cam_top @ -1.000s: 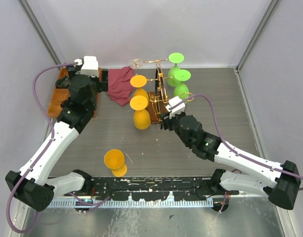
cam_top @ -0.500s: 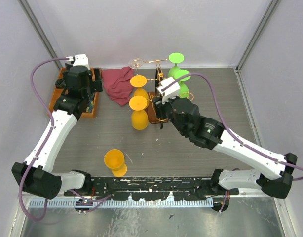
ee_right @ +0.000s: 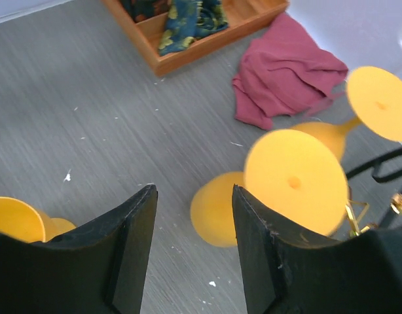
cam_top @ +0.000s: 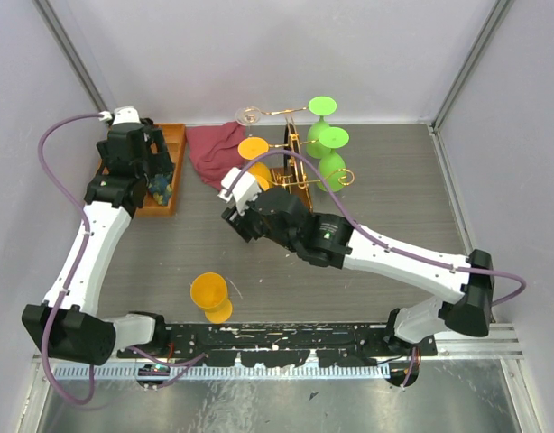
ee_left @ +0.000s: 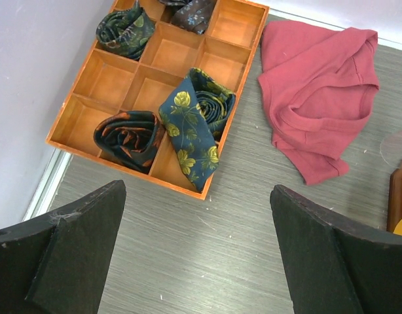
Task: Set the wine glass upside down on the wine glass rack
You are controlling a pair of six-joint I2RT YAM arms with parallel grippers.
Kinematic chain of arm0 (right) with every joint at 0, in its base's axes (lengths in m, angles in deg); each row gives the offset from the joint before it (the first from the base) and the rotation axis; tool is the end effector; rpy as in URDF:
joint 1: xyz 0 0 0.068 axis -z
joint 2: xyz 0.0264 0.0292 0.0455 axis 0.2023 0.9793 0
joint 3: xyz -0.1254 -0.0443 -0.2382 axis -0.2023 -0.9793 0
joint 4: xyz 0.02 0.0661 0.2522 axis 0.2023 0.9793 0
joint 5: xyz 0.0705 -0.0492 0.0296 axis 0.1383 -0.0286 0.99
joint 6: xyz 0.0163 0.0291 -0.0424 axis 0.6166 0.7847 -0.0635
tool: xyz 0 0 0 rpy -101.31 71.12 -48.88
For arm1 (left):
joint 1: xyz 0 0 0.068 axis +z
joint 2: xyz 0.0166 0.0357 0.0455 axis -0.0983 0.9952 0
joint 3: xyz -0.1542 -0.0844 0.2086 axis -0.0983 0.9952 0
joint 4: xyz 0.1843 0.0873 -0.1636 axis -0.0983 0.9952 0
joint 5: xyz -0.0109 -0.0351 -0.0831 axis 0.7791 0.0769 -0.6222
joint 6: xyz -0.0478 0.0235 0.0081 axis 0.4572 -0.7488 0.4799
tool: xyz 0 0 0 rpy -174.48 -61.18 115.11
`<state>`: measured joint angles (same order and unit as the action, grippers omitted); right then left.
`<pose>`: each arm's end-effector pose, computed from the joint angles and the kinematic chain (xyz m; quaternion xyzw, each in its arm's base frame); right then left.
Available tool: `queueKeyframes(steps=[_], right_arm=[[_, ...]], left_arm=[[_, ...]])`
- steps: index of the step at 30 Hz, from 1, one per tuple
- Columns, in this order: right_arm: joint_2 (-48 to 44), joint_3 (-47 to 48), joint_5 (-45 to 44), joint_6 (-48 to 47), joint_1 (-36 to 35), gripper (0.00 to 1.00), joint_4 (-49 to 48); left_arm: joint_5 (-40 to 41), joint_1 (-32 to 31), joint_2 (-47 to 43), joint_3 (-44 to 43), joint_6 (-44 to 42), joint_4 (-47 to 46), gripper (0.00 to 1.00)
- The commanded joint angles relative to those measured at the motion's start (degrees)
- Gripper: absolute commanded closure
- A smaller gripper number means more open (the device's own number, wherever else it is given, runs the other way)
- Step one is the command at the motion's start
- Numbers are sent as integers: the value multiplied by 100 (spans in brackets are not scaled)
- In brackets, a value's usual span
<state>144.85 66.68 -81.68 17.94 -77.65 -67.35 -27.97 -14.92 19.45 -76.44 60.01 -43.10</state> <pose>0.1429 0.2932 0.3844 -0.4082 0.6981 0.1649 0.5646 0.2712 -0.0296 0.3854 -0.1285 0.8368 0.0840 0.5255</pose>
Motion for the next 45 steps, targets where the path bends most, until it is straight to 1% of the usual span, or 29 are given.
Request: queueKeyframes(steps=[1, 6, 15, 25, 34, 39, 45], right_arm=[[203, 452, 631, -255, -45, 45, -76], [358, 458, 1012, -282, -47, 45, 139], [492, 350, 1402, -315, -47, 48, 487], [535, 233, 1278, -125, -47, 47, 419], [678, 223, 1500, 32, -47, 46, 400], [732, 210, 1895, 69, -47, 46, 445], [898, 455, 2574, -98, -56, 46, 815]], left_arm=[[-132, 141, -224, 51, 181, 177, 2], [-223, 215, -274, 131, 283, 175, 2], [-203, 340, -296, 167, 489, 292, 2], [-343, 382, -308, 206, 553, 325, 2], [-339, 409, -457, 338, 526, 304, 2], [-369, 435, -459, 359, 517, 307, 2], [-403, 453, -443, 347, 493, 300, 2]])
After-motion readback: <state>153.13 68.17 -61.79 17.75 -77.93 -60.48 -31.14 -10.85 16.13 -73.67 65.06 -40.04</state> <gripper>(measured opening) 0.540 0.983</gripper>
